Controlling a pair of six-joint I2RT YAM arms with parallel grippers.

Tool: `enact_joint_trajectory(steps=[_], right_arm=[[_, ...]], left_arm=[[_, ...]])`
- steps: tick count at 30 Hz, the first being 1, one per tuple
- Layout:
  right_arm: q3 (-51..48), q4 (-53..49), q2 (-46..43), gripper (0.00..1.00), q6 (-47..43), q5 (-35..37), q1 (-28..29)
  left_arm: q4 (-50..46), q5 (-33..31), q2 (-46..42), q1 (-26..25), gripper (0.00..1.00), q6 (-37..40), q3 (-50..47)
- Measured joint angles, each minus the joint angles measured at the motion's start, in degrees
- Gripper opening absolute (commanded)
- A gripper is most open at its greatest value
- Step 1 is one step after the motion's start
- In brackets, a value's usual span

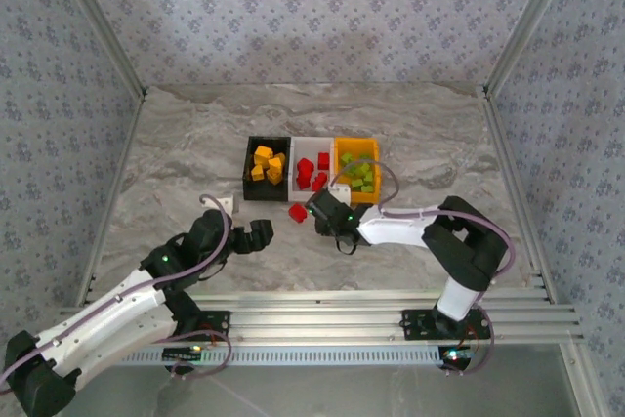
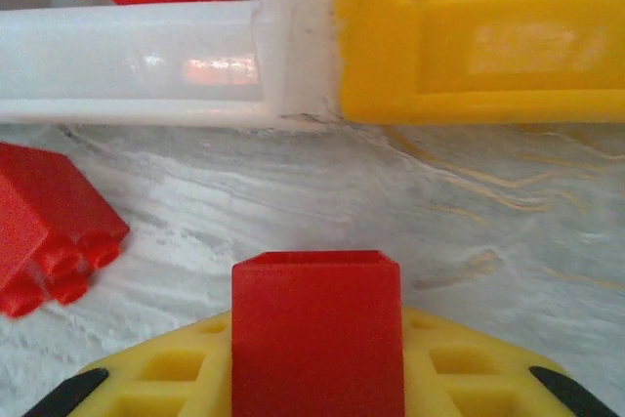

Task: Sort the legos into containers by color

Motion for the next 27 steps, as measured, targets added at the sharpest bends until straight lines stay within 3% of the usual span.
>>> enact_joint_trajectory(steps=[7,10,14,23,25,27], right_arm=[[-0.6,-3.9,-15.9,0.33,-3.4,-0.5,0.8],[3.3,-5.8,-17.0,0.33,-5.6,-1.0,-0.4],[13.2,-7.1,-11.3,0.33,-8.6,-2.6,-4.0],[35.9,-11.2,10.9,0.35,-10.7,-6.1,-12.4],[38.6,-12.9,13.8,0.38,-10.7,-6.2,-13.1],[40.6,-14.3,15.7,0.52,-11.0,-6.3,-13.4]], left_arm=[[0.0,0.1,-0.2,0.0,0.99,-1.3,-2.6],[0.0,0.5,-0.4,0.0,0.99,-2.0,-4.2],[-0.3,0.9,-0.4,0.0,1.0,-2.8,-5.1],[-0.2,2.0,-0.9,0.0,0.99,-4.3,-5.2],[-0.2,2.2,-0.9,-0.1,0.99,-4.5,-5.4],[-0.3,2.2,-0.9,-0.1,0.99,-4.5,-5.5]])
